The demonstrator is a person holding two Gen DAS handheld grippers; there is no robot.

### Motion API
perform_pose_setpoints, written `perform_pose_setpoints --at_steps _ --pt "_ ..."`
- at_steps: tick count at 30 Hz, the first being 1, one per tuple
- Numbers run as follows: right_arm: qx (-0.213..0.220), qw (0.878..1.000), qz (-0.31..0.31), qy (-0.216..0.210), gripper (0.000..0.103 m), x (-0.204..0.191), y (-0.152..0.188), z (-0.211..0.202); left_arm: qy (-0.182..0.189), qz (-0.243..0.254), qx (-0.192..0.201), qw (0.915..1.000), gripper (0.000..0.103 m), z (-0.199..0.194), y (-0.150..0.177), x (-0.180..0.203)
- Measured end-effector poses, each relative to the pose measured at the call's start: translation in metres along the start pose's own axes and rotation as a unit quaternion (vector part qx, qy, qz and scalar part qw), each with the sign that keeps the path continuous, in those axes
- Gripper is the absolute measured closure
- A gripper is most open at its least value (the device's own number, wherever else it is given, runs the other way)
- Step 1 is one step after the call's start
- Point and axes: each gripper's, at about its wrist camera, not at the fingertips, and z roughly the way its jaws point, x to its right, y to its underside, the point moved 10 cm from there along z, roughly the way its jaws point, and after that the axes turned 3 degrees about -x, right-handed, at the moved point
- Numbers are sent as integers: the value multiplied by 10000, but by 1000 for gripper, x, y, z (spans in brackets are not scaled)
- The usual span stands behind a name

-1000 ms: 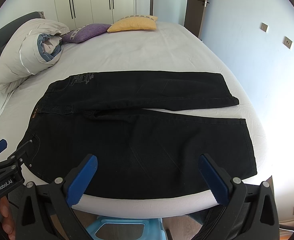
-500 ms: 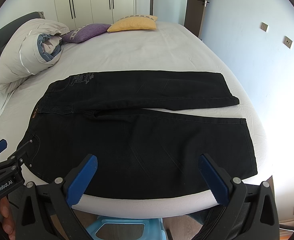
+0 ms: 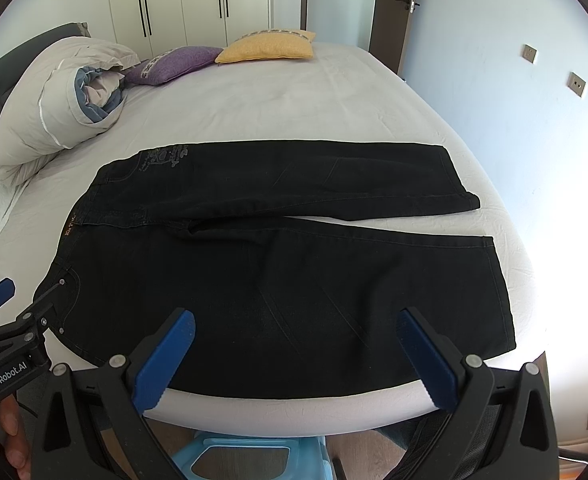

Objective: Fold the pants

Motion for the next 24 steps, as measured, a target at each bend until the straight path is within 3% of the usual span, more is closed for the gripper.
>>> perform_pose_setpoints --at_steps 14,18,24 --pt "-1 10000 -54 -34 0 0 -5 7 -80 48 -66 9999 0 23 -18 -6" --pt "112 9989 -270 -375 0 -4 -29 19 -70 365 -4 9993 0 48 -49 -17" --pt "407 9883 -625 -1334 0 -8 -92 45 471 999 185 9937 0 108 -136 -30"
